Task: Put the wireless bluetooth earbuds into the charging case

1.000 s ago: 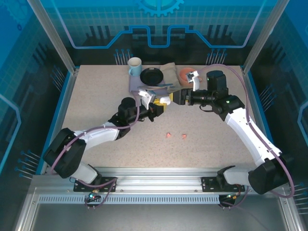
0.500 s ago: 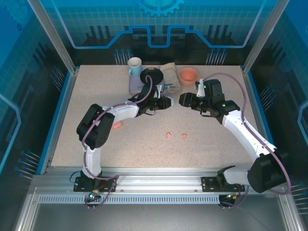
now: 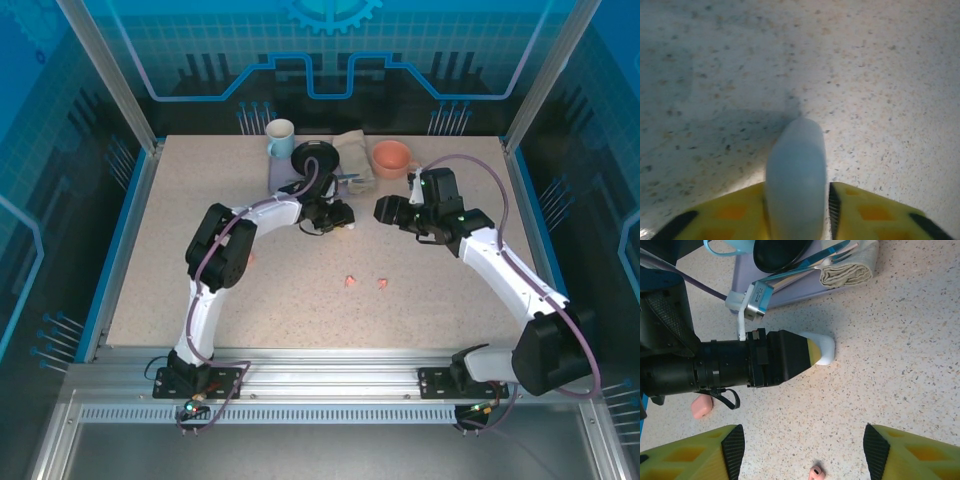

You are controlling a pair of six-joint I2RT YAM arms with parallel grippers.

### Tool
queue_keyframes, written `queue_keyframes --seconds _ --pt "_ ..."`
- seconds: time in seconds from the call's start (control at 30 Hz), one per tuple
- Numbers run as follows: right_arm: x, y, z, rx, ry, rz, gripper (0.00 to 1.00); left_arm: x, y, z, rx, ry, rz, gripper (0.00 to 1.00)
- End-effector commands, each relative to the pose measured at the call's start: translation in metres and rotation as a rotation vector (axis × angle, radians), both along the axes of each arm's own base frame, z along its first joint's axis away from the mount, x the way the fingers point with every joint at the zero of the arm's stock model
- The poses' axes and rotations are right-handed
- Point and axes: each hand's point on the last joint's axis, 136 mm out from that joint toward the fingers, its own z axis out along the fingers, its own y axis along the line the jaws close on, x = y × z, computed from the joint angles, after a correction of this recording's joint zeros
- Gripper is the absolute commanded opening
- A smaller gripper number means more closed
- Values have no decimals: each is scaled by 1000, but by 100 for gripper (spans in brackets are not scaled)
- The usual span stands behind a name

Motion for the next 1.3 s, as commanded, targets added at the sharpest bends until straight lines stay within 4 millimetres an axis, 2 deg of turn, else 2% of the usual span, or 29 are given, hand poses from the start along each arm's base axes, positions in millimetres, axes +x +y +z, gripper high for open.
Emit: queue_keyframes --seconds 0.0,0.1,0.13,0.2,0.23,0.37,0.4,0.5,0.57,0.7,0.9,1.0,1.1,1.17,1.27 --pt "-1 -7 -11 -35 30 -6 68 -11 21 -24 83 131 28 47" --pt "-6 -9 -17 -53 46 -2 70 -10 28 -23 99 144 25 60" --pt "-8 -10 -17 -56 45 -2 70 -10 30 -20 109 140 23 69" --pt "-12 -12 -18 -67 50 -4 70 -8 35 -11 118 124 21 75" --pt "-14 -13 -17 -70 49 -3 71 -7 37 -6 122 113 20 82" --pt "-26 -12 -13 -93 41 14 72 -6 44 34 121 30 11 91" --pt "-29 -10 -11 -100 35 24 73 -7 48 46 120 4 16 99" --pt "-36 0 -8 -144 19 60 75 -12 65 81 140 -82 46 99" --pt "-38 15 -7 -172 11 102 78 -18 83 104 159 -140 80 99" --pt "-37 65 -7 -234 3 231 82 -32 136 137 218 -243 196 99" --pt "-30 161 -21 -363 13 418 87 -56 227 155 220 -292 436 99" --pt "-26 210 -35 -409 22 480 87 -68 269 153 220 -274 551 99" --pt "-22 255 -53 -474 21 534 87 -79 302 146 220 -233 645 99" --pt "-20 280 -63 -514 12 564 87 -85 319 139 207 -200 703 99" --pt "-17 308 -91 -588 3 605 87 -96 342 126 188 -151 802 99"
